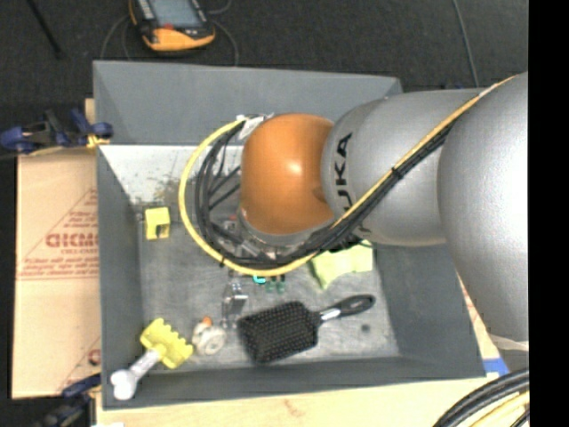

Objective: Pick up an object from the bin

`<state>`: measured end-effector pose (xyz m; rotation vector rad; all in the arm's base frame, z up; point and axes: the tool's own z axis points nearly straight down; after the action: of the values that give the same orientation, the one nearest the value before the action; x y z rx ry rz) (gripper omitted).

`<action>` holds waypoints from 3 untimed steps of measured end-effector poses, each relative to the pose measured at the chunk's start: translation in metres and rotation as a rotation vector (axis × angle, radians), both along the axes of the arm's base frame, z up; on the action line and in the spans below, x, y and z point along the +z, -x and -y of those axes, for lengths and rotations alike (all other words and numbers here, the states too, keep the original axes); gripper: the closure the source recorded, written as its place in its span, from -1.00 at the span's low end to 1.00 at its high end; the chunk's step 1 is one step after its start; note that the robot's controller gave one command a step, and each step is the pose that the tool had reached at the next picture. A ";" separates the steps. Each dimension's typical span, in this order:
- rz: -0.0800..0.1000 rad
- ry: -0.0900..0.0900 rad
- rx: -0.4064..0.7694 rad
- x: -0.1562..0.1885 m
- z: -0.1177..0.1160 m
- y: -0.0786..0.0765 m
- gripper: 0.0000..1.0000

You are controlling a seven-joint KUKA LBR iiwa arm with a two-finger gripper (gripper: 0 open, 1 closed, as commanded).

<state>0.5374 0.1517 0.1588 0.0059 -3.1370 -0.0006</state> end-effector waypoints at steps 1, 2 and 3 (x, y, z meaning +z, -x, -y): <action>0.007 -0.001 -0.004 0.004 0.000 -0.002 -1.00; 0.004 -0.001 0.017 0.021 0.044 0.014 -1.00; 0.016 0.002 0.118 -0.013 0.068 0.015 -1.00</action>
Offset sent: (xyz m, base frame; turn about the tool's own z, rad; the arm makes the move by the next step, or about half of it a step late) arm -0.0349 -0.1132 0.0470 -0.0300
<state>0.5223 0.0835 0.1454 0.1926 -3.1468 0.0032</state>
